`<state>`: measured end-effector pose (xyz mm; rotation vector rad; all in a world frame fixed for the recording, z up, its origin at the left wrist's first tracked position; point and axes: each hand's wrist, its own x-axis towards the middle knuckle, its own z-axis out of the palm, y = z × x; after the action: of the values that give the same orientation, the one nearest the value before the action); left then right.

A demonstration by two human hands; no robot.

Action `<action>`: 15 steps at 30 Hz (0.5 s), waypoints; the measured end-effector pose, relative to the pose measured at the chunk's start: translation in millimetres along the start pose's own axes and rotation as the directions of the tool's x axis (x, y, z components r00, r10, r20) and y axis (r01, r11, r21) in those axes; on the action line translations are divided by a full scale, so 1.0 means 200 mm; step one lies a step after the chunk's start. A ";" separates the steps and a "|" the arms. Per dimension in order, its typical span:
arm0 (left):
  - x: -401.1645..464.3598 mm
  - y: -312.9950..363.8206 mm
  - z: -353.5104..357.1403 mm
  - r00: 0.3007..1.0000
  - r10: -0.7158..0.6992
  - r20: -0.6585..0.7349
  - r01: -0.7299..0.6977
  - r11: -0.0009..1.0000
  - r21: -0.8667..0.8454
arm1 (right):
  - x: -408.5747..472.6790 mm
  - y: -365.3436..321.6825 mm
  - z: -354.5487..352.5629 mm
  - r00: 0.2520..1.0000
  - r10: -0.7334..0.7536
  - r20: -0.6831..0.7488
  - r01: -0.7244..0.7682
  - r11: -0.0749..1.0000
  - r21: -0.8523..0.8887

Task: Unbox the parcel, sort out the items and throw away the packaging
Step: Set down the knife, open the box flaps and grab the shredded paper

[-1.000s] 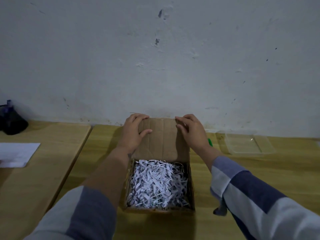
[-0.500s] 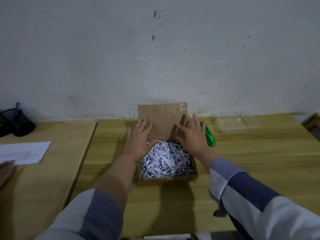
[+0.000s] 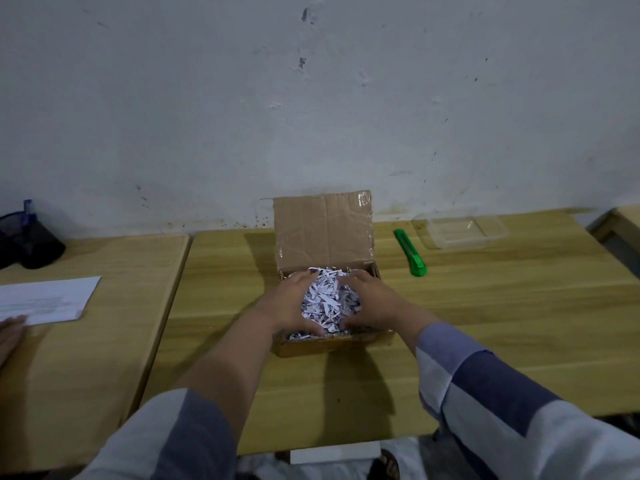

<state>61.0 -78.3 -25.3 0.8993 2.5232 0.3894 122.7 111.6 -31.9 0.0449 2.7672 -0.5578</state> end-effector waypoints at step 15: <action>0.13 0.03 0.08 0.999 -0.029 -0.019 0.030 0.997 0.073 | 0.12 0.01 0.07 0.995 -0.098 0.030 0.099 0.995 -0.008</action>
<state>54.7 -54.3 -45.0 0.8882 2.5793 0.2989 104.9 108.1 -51.8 -0.1017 2.7551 -0.5652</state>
